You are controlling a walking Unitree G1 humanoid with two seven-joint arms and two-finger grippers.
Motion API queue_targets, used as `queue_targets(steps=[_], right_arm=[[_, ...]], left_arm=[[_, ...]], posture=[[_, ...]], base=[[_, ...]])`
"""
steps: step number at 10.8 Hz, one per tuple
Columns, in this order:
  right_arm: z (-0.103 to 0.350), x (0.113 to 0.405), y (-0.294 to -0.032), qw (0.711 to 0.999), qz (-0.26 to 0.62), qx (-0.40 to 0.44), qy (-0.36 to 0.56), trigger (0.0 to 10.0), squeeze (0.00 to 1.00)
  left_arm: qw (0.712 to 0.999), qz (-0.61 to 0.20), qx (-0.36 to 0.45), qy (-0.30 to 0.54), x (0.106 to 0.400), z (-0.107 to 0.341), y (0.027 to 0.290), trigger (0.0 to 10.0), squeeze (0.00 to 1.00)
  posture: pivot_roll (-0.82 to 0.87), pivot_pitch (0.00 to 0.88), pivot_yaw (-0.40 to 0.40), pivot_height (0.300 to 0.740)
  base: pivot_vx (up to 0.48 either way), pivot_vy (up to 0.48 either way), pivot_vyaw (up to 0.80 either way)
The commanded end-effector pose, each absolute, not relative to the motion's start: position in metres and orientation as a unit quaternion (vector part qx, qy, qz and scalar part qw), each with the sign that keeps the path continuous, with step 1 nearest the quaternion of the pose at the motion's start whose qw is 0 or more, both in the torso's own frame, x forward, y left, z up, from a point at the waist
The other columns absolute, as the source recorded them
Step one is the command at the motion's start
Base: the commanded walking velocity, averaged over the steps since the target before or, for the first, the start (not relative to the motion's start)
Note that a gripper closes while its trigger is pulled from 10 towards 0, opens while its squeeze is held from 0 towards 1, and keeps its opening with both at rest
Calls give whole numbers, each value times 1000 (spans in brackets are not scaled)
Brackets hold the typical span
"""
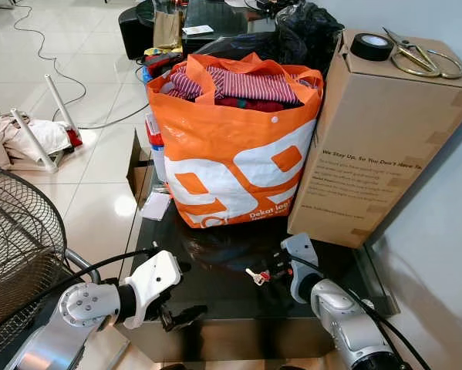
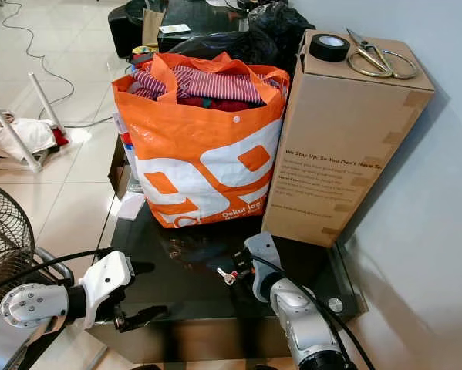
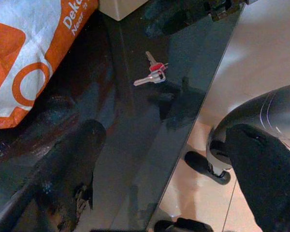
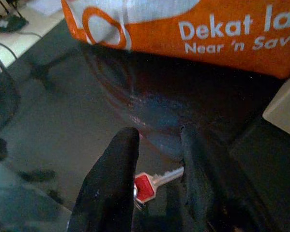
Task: Hang keys on a hook
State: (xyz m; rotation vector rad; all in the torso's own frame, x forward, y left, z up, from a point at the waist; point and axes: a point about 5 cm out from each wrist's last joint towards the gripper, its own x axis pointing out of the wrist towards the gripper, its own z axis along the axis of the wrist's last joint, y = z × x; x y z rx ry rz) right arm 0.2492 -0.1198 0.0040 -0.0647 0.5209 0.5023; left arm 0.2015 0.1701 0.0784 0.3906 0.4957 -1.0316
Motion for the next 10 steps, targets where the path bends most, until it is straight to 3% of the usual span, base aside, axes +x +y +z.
queue_targets(steps=[1, 3, 4, 5, 7, 8, 10], right_arm=[[2, 251, -121, 931, 244, -47, 266, 10000, 1000], [-12, 247, -121, 918, 244, -68, 305, 10000, 1000], [-20, 244, -118, 908, 258, -76, 323, 10000, 424], [-22, 243, -117, 903, 265, -83, 328, 10000, 0], [-28, 241, -116, 894, 277, -101, 338, 9647, 0], [-30, 242, -116, 893, 276, -104, 340, 4196, 0], [-33, 243, -115, 894, 269, -106, 343, 2353, 0]], left_arm=[[818, -489, 193, 232, 201, 81, 170, 10000, 4], [814, -491, 200, 239, 200, 79, 172, 10000, 4], [805, -496, 211, 248, 197, 76, 174, 10000, 0], [804, -496, 213, 250, 197, 75, 174, 10000, 0], [802, -497, 215, 252, 195, 75, 174, 10000, 4], [801, -497, 216, 253, 194, 75, 175, 10000, 4], [801, -497, 217, 253, 193, 75, 175, 10000, 4]], posture=[[-36, 0, 6, 740], [-35, 0, 9, 740], [-33, 0, 8, 740], [-31, 0, 4, 740], [-25, 0, -2, 740], [-23, 0, -4, 740], [-22, 0, -3, 740]], base=[[0, 0, 0], [0, 0, 0], [0, 0, 0], [0, 0, 0], [0, 0, 0], [0, 0, 0], [0, 0, 0]])
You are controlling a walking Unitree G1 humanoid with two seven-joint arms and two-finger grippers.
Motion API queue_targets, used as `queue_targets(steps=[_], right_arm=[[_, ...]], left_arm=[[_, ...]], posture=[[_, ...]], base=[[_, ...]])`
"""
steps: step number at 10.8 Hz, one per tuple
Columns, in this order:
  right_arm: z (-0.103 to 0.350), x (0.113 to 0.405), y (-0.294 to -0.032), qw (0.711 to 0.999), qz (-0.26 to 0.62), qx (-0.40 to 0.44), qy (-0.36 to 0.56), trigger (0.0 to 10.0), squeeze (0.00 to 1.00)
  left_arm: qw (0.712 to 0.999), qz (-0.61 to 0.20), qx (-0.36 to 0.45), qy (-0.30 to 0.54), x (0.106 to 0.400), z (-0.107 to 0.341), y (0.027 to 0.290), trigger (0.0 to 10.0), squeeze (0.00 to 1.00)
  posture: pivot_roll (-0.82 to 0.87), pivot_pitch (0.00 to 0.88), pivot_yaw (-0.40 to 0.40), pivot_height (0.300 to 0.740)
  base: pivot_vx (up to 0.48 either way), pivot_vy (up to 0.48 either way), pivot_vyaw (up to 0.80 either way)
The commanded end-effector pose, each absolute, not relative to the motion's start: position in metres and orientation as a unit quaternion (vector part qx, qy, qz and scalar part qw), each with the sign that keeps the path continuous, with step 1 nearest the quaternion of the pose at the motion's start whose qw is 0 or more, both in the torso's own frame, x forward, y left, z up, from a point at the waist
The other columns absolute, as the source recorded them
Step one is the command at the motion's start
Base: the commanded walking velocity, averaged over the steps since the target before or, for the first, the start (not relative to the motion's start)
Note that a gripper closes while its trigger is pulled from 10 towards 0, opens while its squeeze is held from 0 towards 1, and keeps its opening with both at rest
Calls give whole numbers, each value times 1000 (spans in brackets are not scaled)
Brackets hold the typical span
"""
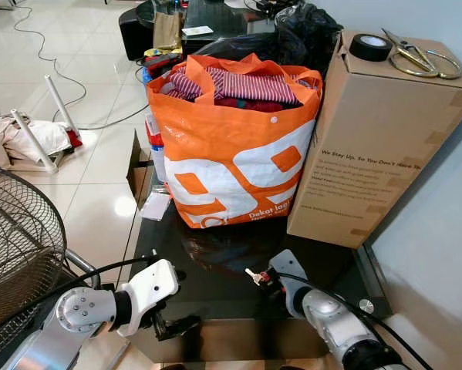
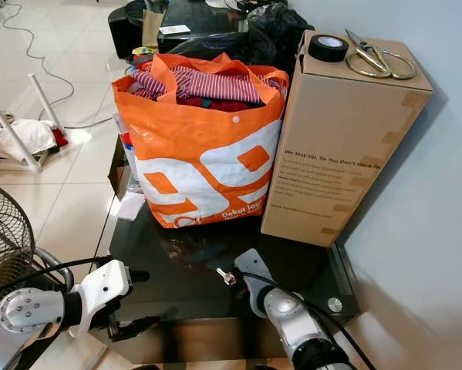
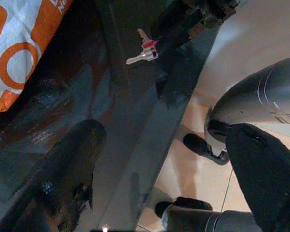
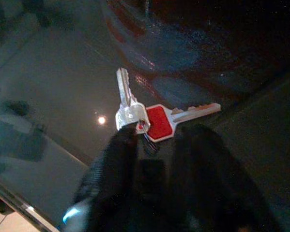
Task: Hang keys on a hook
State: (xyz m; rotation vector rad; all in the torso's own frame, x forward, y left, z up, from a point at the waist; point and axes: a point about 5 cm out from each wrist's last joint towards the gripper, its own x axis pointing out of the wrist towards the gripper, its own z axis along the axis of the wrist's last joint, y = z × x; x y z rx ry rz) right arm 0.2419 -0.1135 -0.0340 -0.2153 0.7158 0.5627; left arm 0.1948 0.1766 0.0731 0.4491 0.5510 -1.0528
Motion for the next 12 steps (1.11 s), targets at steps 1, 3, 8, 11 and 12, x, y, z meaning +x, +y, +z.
queue_targets(steps=[1, 3, 8, 11, 12], right_arm=[[-34, 244, -114, 893, 268, -109, 344, 1647, 0], [-37, 243, -115, 890, 269, -123, 347, 157, 0], [-39, 243, -120, 889, 266, -131, 348, 0, 0], [-37, 245, -121, 895, 268, -118, 336, 0, 0], [-33, 247, -127, 904, 260, -110, 321, 0, 0]], left_arm=[[800, -498, 218, 253, 193, 75, 176, 10000, 0], [801, -497, 218, 253, 193, 75, 175, 10000, 4], [801, -497, 217, 253, 194, 74, 175, 10000, 0], [807, -490, 217, 249, 198, 72, 174, 10000, 4], [820, -479, 206, 236, 205, 76, 173, 10000, 0]], posture=[[-21, 0, -4, 740], [-20, 0, -6, 740], [-26, 0, -8, 740], [-29, 0, -7, 740], [-35, 0, 2, 740]], base=[[0, 0, 0], [0, 0, 0], [0, 0, 0], [0, 0, 0], [0, 0, 0]])
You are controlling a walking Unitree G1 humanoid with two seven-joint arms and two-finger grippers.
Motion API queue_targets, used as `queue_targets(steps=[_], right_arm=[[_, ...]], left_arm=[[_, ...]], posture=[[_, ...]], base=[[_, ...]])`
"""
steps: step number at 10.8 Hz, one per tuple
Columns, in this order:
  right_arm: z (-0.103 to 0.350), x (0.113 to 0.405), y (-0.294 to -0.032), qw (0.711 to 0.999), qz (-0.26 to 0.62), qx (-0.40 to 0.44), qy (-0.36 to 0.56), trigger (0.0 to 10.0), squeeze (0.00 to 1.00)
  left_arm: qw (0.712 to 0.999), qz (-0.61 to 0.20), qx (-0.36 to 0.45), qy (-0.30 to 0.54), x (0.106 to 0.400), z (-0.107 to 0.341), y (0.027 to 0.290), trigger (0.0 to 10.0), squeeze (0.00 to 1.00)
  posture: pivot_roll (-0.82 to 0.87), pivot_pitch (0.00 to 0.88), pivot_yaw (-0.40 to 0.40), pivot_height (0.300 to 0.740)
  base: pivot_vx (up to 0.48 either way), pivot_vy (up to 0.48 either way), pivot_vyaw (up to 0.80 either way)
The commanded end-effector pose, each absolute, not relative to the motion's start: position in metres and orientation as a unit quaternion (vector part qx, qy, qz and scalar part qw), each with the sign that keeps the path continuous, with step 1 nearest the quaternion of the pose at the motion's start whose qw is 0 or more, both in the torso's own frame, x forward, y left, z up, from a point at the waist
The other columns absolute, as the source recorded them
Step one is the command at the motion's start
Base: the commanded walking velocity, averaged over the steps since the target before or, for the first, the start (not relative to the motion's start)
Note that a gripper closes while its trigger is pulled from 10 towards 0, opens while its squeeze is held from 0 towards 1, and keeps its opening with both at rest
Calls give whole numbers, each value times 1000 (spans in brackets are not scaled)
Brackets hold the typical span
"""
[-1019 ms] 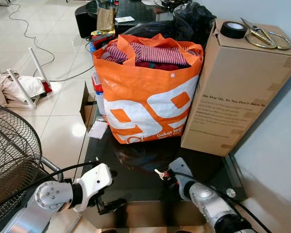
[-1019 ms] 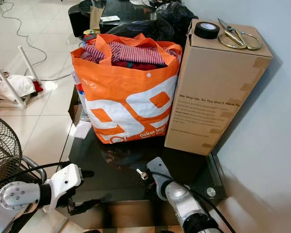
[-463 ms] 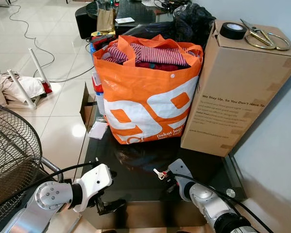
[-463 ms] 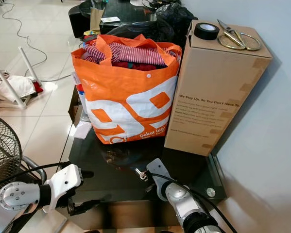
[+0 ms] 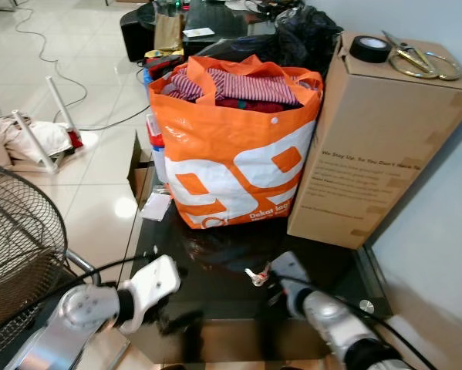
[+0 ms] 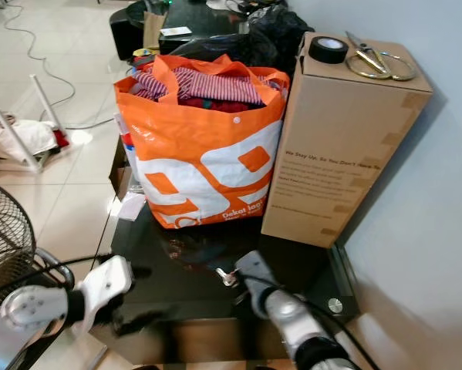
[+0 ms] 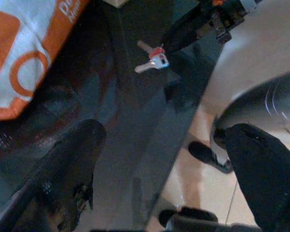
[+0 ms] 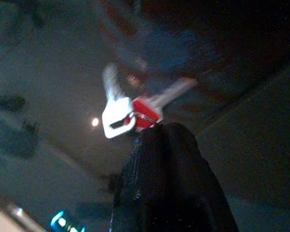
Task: Hang keys on a hook
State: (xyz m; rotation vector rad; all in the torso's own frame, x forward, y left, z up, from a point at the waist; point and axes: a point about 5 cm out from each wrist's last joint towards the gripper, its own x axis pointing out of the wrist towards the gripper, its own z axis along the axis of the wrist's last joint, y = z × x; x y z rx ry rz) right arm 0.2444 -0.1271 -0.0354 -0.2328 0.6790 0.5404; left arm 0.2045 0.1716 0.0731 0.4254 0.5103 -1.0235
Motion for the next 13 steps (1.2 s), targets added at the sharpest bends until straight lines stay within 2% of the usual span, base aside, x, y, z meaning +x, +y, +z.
queue_targets(steps=[1, 4, 5, 7, 8, 9, 10, 13], right_arm=[[-24, 253, -135, 918, 245, -91, 299, 0, 0], [8, 257, -163, 959, 176, -55, 215, 0, 0], [14, 255, -166, 966, 164, -42, 198, 0, 0], [17, 254, -168, 971, 144, -36, 185, 0, 0], [14, 254, -165, 968, 150, -46, 198, 3176, 0], [11, 257, -157, 959, 175, -64, 215, 10000, 0], [6, 258, -153, 950, 199, -67, 232, 10000, 1000], [-13, 251, -141, 915, 271, -106, 279, 10000, 1000]], left_arm=[[839, -462, 192, 214, 219, 83, 172, 10000, 0], [893, -386, 157, 170, 259, 90, 166, 10000, 4], [901, -376, 146, 160, 262, 92, 162, 10000, 4], [892, -389, 156, 169, 262, 86, 155, 10000, 0], [887, -391, 169, 180, 263, 82, 155, 10000, 0], [863, -415, 207, 198, 260, 73, 159, 10000, 0], [843, -438, 230, 210, 254, 67, 160, 10000, 4], [821, -466, 228, 236, 224, 62, 165, 10000, 8]], posture=[[-49, 0, 19, 740], [-107, 0, 84, 740], [-110, 0, 95, 740], [-105, 0, 92, 740], [-104, 0, 87, 740], [-117, 0, 89, 740], [-126, 0, 90, 740], [-88, 0, 74, 740]], base=[[0, 0, 0], [0, 0, 0], [0, 0, 0], [0, 0, 0], [0, 0, 0], [0, 0, 0], [0, 0, 0], [0, 0, 0]])
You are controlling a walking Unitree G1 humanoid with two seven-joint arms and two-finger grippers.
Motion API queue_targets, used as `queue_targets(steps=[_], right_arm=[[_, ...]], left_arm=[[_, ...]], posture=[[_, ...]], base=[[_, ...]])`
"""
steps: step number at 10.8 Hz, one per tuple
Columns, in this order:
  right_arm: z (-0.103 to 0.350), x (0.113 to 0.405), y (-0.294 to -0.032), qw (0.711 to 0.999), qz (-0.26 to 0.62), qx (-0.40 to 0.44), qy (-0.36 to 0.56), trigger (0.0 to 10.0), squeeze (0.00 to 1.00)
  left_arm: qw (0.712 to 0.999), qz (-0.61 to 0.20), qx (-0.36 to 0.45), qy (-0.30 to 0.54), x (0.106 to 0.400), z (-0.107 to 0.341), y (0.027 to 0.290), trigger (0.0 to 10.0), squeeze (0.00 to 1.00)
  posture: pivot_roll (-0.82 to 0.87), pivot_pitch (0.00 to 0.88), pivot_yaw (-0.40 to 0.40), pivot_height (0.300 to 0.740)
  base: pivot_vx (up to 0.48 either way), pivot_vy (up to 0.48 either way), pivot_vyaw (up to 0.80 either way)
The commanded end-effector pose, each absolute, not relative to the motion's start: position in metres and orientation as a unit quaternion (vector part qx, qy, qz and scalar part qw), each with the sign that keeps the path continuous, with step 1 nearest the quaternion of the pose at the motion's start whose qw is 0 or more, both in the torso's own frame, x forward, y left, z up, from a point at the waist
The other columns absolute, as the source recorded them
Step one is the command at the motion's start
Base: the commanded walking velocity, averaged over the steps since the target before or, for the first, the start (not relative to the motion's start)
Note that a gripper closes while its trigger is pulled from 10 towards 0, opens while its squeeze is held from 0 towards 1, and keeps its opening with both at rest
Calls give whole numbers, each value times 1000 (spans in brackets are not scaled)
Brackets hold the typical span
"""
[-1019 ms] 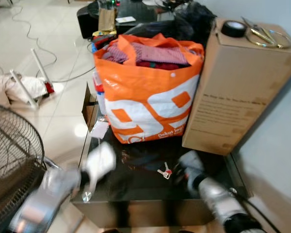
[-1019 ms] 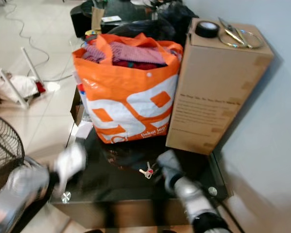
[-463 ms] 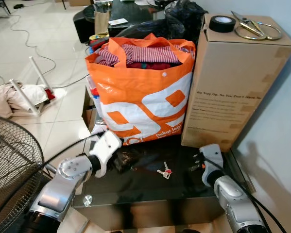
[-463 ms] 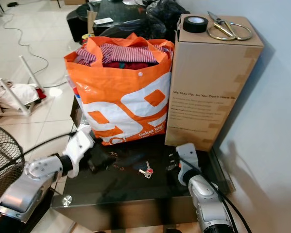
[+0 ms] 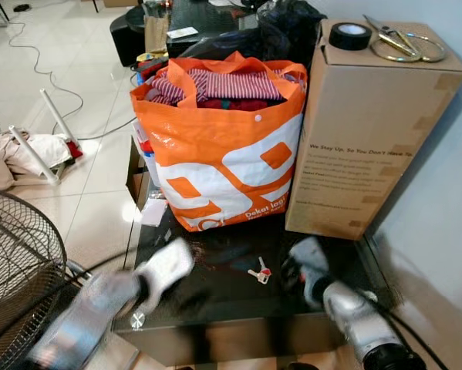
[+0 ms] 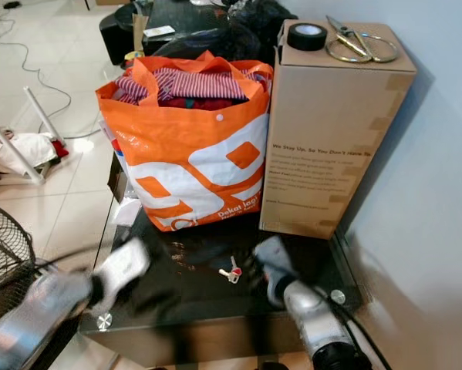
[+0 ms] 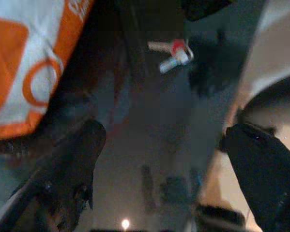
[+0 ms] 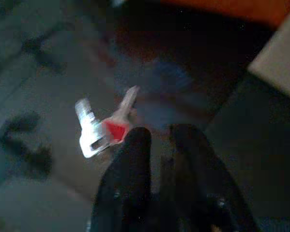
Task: Hang keys on a hook
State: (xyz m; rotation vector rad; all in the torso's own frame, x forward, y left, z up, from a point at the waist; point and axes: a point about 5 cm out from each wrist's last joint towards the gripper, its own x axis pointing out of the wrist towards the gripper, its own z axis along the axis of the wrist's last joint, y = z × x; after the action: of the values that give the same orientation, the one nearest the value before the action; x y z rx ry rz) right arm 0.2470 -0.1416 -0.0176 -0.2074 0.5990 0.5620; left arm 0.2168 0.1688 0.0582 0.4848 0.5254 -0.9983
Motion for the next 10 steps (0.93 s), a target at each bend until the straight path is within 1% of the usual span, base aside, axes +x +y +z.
queue_targets(steps=[1, 3, 5, 6, 7, 9, 10], right_arm=[[-15, 251, -133, 907, 295, -105, 282, 10000, 1000], [-22, 249, -130, 896, 314, -116, 291, 10000, 1000], [-25, 250, -130, 893, 316, -126, 293, 10000, 1000], [-25, 254, -131, 896, 305, -144, 290, 10000, 922], [-24, 258, -131, 896, 301, -151, 289, 10000, 0], [-24, 259, -131, 893, 307, -151, 291, 10000, 0], [-26, 258, -132, 888, 314, -156, 297, 4471, 0]], left_arm=[[812, -474, 234, 246, 214, 63, 170, 10000, 4], [803, -483, 241, 253, 206, 66, 173, 10000, 4], [798, -486, 244, 258, 200, 70, 176, 10000, 4], [795, -489, 246, 262, 198, 71, 177, 10000, 8], [794, -489, 246, 263, 197, 72, 177, 10000, 4], [794, -488, 246, 266, 195, 72, 177, 10000, 4], [794, -488, 245, 267, 195, 72, 177, 10000, 8]], posture=[[-67, 0, 72, 740], [-40, 0, 79, 740], [-32, 0, 85, 740], [-30, 1, 88, 740], [-27, 4, 86, 740], [-24, 1, 81, 740], [-23, 0, 79, 740]], base=[[0, 0, 0], [0, 0, 0], [0, 0, 0], [0, 0, 0], [0, 0, 0], [0, 0, 0], [0, 0, 0]])
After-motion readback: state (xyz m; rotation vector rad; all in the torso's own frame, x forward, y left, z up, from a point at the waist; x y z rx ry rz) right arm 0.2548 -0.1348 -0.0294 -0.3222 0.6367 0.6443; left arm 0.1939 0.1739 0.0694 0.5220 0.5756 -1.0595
